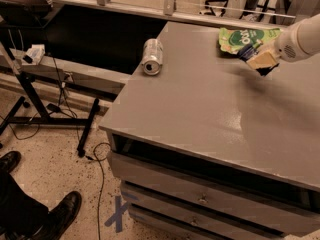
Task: Move rxbar blueberry near green rice chip bag
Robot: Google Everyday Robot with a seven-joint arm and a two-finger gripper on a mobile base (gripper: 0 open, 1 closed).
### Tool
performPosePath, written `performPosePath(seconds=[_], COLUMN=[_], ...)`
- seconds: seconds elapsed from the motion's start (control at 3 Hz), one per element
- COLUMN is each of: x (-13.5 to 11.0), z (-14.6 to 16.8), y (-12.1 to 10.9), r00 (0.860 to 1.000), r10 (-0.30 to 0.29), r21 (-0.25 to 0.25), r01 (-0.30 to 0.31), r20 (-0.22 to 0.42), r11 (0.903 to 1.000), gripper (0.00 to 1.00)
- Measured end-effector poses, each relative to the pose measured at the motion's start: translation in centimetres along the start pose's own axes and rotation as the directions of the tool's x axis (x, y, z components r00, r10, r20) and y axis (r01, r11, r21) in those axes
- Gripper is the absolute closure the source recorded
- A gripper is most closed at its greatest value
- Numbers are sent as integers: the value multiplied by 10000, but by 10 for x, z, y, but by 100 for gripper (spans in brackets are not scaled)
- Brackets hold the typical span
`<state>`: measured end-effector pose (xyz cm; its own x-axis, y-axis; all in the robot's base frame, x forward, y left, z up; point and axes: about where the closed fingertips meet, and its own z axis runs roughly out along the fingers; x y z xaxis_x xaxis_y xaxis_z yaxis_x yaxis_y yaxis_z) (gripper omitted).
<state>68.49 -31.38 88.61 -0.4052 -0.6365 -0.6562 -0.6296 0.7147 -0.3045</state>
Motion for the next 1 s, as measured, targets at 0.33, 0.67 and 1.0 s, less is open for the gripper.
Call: performPosePath(seconds=[0.33, 0.67, 1.0], x=[0, -3, -5], z=[30, 55, 71], y=[-4, -2, -2], r00=[9997, 9994, 9993], r10=[154, 218, 195], r21=[-318, -660, -822], r01=[-148, -199, -168], r20=[166, 282, 318], r11=[9994, 9976, 9965], gripper=[83, 59, 36])
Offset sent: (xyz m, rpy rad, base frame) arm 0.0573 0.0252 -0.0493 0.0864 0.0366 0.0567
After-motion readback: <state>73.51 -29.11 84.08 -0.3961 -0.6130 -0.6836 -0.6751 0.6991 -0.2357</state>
